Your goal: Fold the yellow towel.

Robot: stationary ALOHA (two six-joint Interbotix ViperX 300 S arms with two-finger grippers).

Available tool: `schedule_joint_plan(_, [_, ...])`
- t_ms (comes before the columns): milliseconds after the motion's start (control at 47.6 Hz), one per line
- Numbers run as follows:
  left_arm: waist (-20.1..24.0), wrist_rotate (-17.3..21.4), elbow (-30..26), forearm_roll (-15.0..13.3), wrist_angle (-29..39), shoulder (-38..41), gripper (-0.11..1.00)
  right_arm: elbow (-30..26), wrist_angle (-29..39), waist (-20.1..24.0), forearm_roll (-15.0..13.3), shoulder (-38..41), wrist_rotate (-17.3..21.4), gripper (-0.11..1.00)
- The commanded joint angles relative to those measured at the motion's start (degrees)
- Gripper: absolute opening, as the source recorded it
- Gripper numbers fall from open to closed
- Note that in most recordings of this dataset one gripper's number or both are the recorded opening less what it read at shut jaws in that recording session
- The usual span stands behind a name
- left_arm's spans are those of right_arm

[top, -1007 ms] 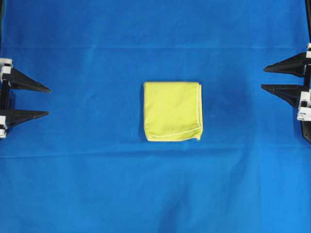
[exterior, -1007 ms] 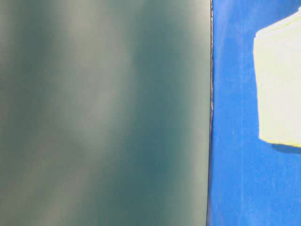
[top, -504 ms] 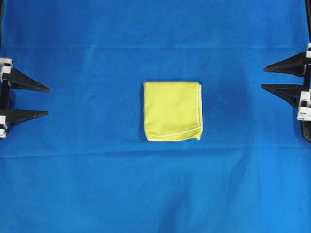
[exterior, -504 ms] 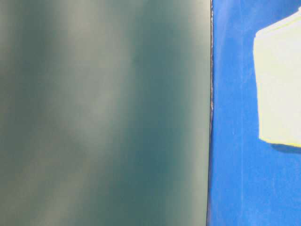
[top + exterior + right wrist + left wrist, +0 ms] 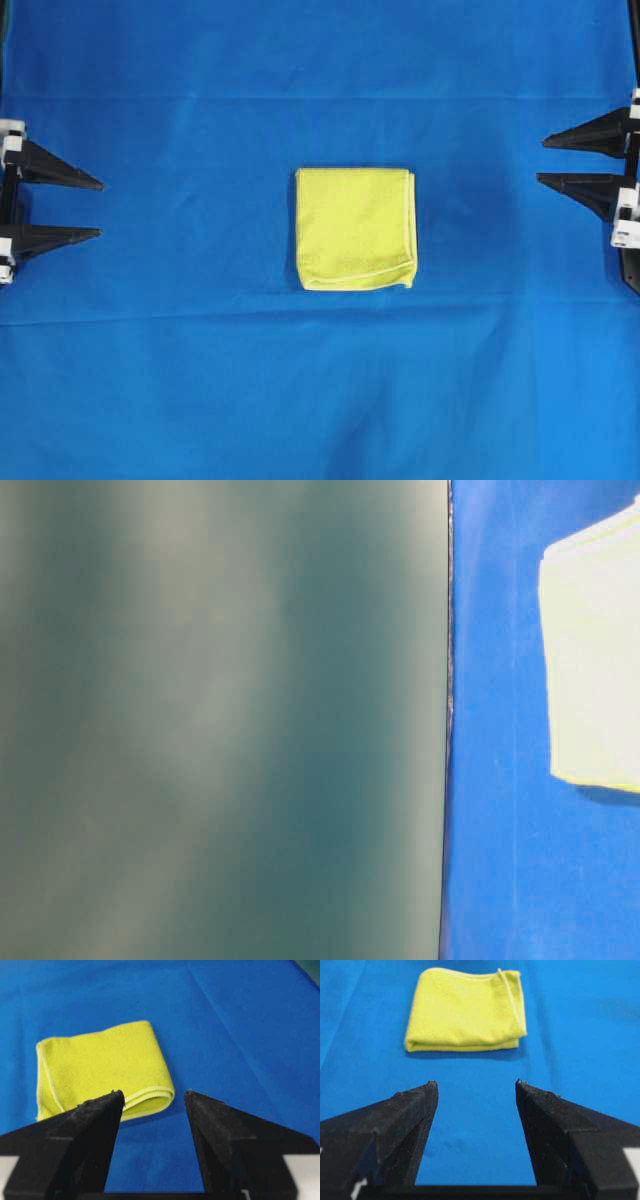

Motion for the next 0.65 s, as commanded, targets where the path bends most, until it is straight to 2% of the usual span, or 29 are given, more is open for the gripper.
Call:
schedule_joint_plan(0, [0.1, 0.0, -0.7, -0.1, -0.2, 0.4, 0.61, -0.8, -0.6, -0.1, 0.1, 1.1, 0.0, 0.57])
schedule_joint_plan(630, [0.2, -0.1, -0.7, -0.1, 0.2, 0.4, 0.61, -0.9, -0.5, 0.5, 0.1, 1.7, 0.0, 0.57])
